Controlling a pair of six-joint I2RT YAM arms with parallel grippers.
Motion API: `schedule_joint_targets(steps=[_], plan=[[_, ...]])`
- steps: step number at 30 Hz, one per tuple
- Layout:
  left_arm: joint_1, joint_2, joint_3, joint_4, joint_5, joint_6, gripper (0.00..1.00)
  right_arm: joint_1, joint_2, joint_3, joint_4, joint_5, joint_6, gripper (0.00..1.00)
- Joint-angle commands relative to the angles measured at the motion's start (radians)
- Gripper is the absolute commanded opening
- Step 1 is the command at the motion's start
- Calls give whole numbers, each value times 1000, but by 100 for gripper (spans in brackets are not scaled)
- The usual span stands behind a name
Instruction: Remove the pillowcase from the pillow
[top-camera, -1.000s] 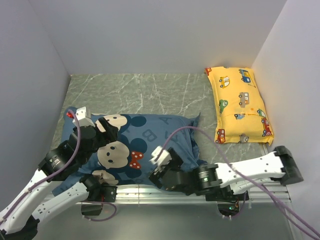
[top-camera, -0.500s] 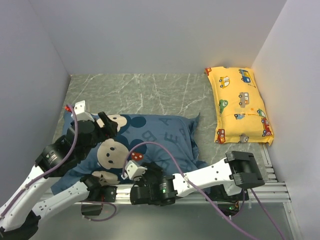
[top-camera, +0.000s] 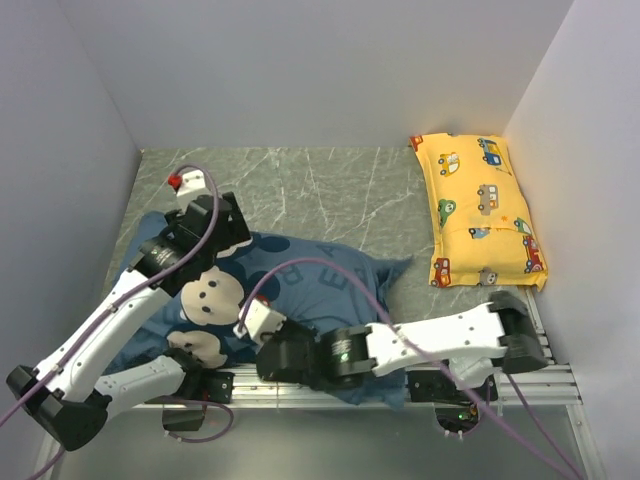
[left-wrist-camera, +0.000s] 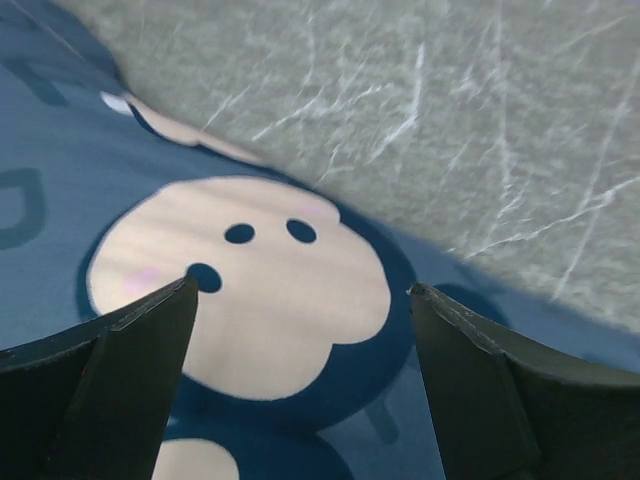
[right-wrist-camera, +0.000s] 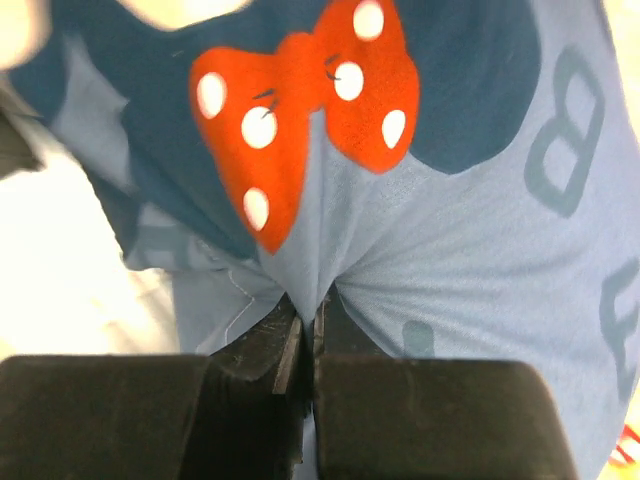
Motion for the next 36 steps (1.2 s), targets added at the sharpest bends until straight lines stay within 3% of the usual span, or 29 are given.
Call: schedule_joint_targets(steps=[1,6,7,9,10,11,14,18,24,31,36], plan=[[16,-45,119,95,52,82,93,-92,-202,157,66,-252,-11,0],[15,-42,326,57,95,135,94,-356,-274,264,81,-568,18,0],[15,-43,375,40,107,144,94,-487,-271,273,84,-695,41,0],[15,-51,415,24,149,147,94,-628,-245,260,115,-882,76,0],[15,-52,438,15,167,153,94,-701,-233,240,185,-986,137,0],[15,-60,443,12,181,153,94,-841,-214,190,231,-1185,180,0],[15,-75,430,8,212,143,93,-1018,-80,123,394,-1418,317,0],[15,-103,354,21,235,118,92,-1123,228,131,462,-1489,409,0],[13,-158,218,46,242,58,92,-1191,485,210,485,-1492,478,0],[13,-203,-82,171,150,-84,96,-1192,534,240,466,-1469,463,0],[15,-134,-143,248,85,-138,99,-1191,531,229,437,-1457,429,0]])
